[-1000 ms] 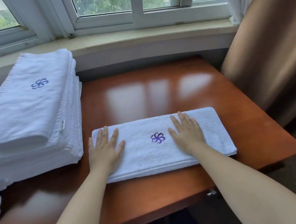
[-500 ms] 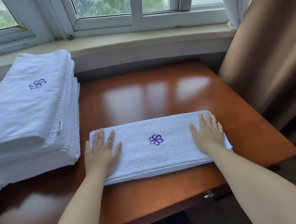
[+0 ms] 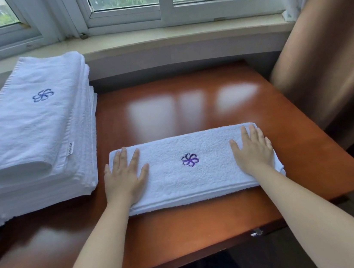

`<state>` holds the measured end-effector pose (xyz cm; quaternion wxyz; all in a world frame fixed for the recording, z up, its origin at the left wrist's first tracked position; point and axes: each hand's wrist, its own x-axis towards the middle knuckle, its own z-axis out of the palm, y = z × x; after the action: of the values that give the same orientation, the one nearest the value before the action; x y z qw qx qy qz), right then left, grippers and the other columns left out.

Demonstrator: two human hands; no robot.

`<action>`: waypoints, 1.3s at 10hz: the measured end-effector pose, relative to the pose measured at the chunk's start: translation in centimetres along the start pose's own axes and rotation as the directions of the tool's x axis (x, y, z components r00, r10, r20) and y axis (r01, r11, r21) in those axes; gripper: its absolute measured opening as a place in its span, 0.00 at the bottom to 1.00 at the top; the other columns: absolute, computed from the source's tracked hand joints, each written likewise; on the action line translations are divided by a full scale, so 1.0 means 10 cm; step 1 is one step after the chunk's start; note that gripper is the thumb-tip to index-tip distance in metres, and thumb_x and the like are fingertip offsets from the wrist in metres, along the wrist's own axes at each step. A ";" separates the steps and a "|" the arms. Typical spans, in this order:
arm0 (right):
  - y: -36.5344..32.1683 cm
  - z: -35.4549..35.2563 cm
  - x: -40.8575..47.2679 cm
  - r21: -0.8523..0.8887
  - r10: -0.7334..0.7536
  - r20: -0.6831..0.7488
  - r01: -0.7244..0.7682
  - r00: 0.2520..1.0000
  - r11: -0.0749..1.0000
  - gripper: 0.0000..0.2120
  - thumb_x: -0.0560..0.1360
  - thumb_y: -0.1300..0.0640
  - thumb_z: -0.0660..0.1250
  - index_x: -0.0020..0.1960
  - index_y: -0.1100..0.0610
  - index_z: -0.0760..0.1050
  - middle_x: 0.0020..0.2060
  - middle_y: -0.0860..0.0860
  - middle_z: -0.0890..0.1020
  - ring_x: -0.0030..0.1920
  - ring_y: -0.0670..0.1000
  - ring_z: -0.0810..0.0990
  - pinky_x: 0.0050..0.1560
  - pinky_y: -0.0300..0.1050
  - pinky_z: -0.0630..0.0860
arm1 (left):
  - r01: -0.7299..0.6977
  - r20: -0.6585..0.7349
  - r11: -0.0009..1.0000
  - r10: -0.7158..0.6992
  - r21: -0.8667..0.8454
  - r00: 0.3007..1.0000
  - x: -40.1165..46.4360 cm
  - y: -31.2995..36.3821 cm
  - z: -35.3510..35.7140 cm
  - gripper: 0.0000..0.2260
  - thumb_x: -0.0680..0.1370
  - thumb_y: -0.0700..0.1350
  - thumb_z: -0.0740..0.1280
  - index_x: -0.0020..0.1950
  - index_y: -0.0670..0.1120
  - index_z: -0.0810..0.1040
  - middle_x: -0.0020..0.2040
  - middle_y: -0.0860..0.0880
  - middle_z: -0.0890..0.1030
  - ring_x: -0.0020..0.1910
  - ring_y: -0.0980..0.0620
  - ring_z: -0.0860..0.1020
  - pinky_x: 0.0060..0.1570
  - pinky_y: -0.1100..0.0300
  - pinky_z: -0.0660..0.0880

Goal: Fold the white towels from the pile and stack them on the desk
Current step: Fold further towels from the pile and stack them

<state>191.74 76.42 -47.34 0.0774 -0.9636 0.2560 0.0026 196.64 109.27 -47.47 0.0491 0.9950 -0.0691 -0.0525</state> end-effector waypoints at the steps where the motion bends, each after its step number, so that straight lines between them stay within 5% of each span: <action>1: -0.02 0.01 0.04 0.007 -0.002 -0.007 0.003 1.000 1.000 0.31 0.80 0.39 0.46 0.79 0.52 0.48 0.78 0.52 0.49 0.77 0.51 0.45 0.75 0.51 0.46 | 0.006 0.000 1.000 -0.006 0.006 1.000 0.03 0.00 0.00 0.28 0.80 0.62 0.45 0.79 0.57 0.46 0.80 0.50 0.44 0.78 0.53 0.42 0.75 0.46 0.46; 12: -0.01 0.06 0.09 0.061 -0.014 -0.060 0.017 0.998 0.998 0.30 0.80 0.40 0.48 0.78 0.52 0.53 0.78 0.53 0.51 0.77 0.53 0.48 0.75 0.52 0.46 | 0.013 -0.042 1.000 -0.012 0.006 0.999 0.11 0.01 0.02 0.28 0.79 0.63 0.46 0.79 0.57 0.50 0.80 0.50 0.48 0.78 0.52 0.45 0.74 0.46 0.49; 13: -0.05 0.05 0.05 0.111 0.016 -0.183 0.005 0.983 0.994 0.27 0.80 0.45 0.54 0.75 0.55 0.60 0.77 0.57 0.53 0.76 0.56 0.52 0.75 0.52 0.48 | 0.050 -0.060 0.999 -0.051 -0.019 0.997 0.08 0.03 -0.01 0.27 0.80 0.62 0.49 0.78 0.56 0.54 0.80 0.49 0.49 0.78 0.51 0.47 0.71 0.43 0.56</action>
<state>192.42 76.65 -47.81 0.1068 -0.9532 0.2644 -0.1003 197.43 108.84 -47.43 0.0587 0.9971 -0.0418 -0.0243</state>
